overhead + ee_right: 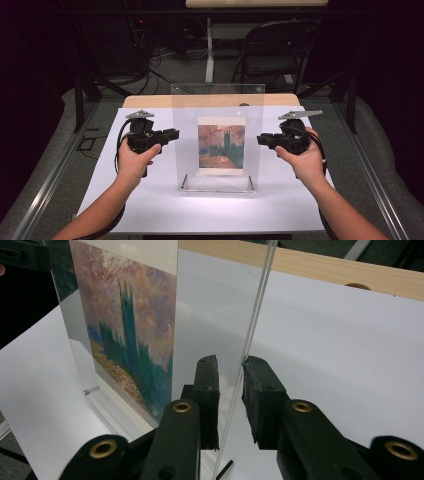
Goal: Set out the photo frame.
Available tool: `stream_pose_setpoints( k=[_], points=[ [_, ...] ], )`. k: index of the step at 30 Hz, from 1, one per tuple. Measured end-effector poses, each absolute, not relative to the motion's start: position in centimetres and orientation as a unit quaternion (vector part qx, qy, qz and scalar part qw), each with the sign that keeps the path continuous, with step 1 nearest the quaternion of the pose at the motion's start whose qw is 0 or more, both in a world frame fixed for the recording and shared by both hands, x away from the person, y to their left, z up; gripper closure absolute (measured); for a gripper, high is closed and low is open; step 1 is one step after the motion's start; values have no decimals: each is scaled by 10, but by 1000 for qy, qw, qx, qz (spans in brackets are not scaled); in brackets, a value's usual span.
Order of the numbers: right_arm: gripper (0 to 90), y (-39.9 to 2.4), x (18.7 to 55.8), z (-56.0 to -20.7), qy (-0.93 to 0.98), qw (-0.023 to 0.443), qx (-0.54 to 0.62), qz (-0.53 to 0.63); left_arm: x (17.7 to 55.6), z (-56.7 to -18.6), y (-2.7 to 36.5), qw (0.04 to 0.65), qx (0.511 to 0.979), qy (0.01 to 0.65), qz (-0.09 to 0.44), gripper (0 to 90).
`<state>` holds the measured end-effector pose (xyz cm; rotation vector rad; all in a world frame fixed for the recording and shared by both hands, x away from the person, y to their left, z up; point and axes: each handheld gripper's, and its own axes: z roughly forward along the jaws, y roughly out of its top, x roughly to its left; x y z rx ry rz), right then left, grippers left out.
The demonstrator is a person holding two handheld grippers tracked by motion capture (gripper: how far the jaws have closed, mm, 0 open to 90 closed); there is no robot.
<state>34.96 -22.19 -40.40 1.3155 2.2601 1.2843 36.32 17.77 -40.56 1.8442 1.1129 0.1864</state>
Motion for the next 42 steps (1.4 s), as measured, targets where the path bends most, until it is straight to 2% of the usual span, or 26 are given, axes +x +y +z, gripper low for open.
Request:
stream_pose_setpoints(
  k=[20, 42],
  points=[
    [762, -224, 324, -406, 771, 106, 432, 456, 331, -409, 181, 489, 757, 422, 96, 741],
    [717, -225, 296, -414, 767, 101, 413, 480, 302, -419, 186, 522, 746, 405, 88, 695]
  ],
)
